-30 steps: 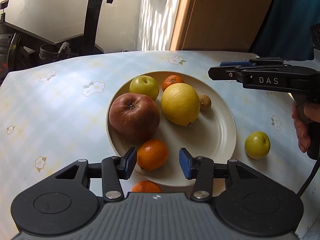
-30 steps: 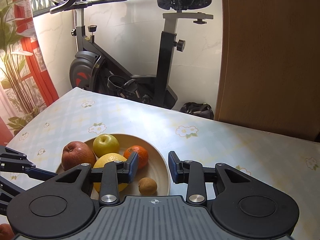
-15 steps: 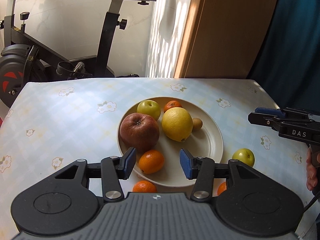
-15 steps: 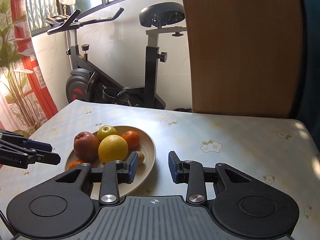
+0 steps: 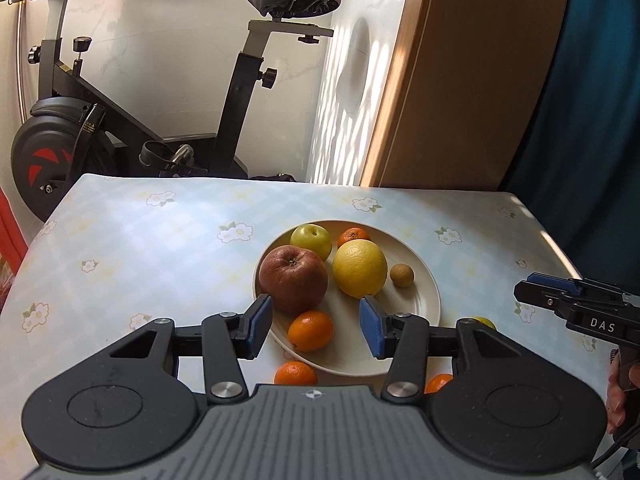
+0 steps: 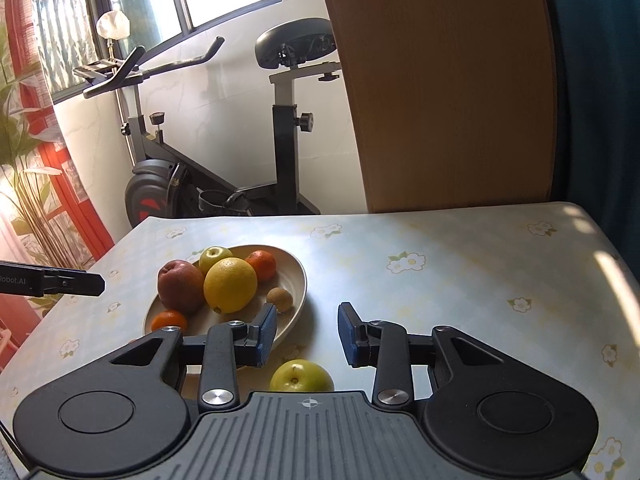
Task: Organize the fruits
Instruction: 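Withdraw both tools from the plate, then grasp the large green apple with the right tool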
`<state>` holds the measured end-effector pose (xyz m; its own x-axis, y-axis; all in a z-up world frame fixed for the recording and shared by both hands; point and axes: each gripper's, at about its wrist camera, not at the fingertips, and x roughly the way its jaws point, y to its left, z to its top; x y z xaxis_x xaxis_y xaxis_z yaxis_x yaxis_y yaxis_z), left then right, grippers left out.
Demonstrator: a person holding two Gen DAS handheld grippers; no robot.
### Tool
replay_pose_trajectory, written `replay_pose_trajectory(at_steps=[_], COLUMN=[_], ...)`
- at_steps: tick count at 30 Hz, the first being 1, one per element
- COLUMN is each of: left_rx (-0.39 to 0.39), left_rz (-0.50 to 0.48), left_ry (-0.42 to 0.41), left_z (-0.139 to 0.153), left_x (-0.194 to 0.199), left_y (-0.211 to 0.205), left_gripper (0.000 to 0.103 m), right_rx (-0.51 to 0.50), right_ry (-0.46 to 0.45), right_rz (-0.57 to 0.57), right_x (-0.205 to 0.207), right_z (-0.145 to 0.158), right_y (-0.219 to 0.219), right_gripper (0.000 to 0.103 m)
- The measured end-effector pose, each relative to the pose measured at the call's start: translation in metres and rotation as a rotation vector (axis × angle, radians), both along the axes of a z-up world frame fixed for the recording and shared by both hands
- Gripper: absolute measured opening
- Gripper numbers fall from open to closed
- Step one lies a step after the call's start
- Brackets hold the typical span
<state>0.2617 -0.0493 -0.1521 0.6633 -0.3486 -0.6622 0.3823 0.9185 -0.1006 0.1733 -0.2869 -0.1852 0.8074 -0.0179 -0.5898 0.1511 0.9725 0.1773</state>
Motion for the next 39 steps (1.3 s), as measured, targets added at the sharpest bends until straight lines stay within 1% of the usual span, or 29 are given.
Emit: replay_pose_trajectory(at_steps=[4,9,15,28,33,36,39], left_rx=[0.005,0.002,-0.017,0.008,0.005,-0.015,-0.007], left_rz=[0.013,0.037,0.069,0.127,0.128,0.133,0.139], left_ry=[0.0,0.023,0.039,0.011,-0.012,-0.031,-0.069], left_z=[0.001,0.0,-0.003,-0.008,0.001,0.014,0.029], left_x=[-0.005,-0.009,-0.013,-0.018,-0.013,-0.006,0.002], left_y=[0.003,0.009,0.017,0.025,0.028,0.034,0.039], left_gripper=[0.051,0.051,0.051,0.051,0.051,0.051,0.051], right_rx=[0.002,0.015,0.02,-0.006,-0.009,-0.016,-0.014], right_ry=[0.001,0.006,0.014,0.034,0.033,0.033,0.036], right_rz=[0.005,0.007,0.001,-0.066,-0.074,-0.072,-0.066], right_x=[-0.006,-0.012,-0.016,-0.023,-0.022,-0.021,-0.021], right_z=[-0.002,-0.003,-0.006,-0.016,-0.017,-0.017,-0.018], right_y=[0.006,0.012,0.016,0.005,0.003,0.004,0.006], right_gripper=[0.032,0.032,0.032,0.032,0.032,0.032,0.032])
